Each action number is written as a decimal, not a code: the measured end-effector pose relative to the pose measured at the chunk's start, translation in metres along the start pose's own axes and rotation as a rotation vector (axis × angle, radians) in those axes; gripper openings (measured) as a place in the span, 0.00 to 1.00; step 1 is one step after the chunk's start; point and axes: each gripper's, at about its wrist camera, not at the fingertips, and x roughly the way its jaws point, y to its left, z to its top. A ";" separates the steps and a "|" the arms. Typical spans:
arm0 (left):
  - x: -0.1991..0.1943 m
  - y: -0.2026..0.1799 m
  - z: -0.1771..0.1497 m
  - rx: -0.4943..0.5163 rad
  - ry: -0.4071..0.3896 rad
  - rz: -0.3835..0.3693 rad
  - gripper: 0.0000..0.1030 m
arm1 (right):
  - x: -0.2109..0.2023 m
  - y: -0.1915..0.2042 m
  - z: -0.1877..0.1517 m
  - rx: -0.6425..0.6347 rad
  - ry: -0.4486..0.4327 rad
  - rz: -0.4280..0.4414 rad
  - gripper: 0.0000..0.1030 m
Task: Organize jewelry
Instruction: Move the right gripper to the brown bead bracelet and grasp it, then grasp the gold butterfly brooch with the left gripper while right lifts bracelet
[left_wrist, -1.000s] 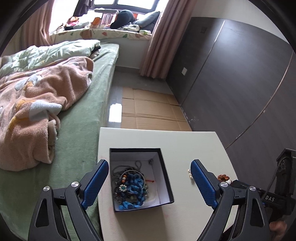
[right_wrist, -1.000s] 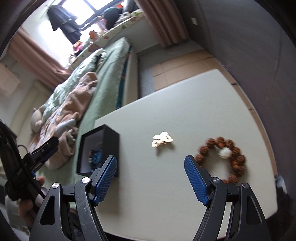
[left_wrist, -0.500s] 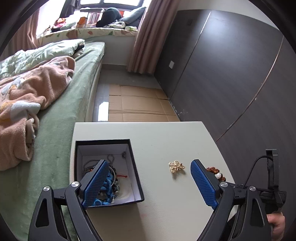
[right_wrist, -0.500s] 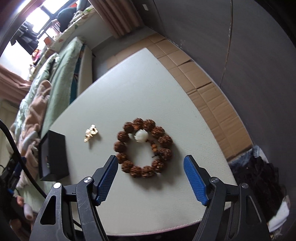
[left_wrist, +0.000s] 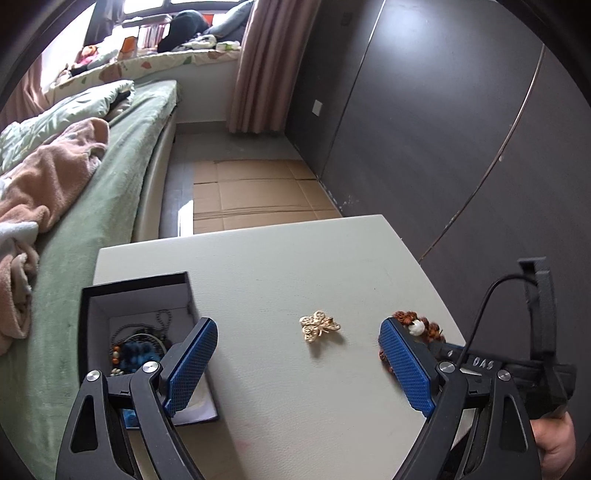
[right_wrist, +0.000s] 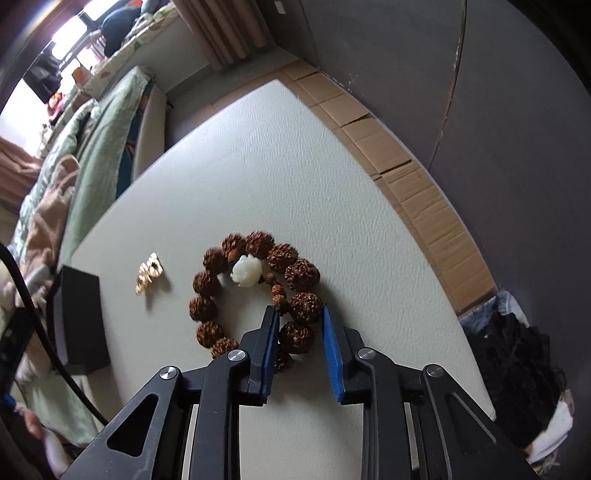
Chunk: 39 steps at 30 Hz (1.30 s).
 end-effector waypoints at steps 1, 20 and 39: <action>0.003 -0.002 0.000 0.004 0.004 0.001 0.86 | -0.003 -0.002 0.003 0.011 -0.016 0.011 0.20; 0.087 -0.034 -0.004 -0.043 0.189 0.126 0.67 | -0.026 -0.016 0.027 0.082 -0.088 0.178 0.20; 0.098 -0.044 -0.019 0.017 0.177 0.208 0.40 | 0.006 -0.007 0.020 0.054 0.047 0.103 0.20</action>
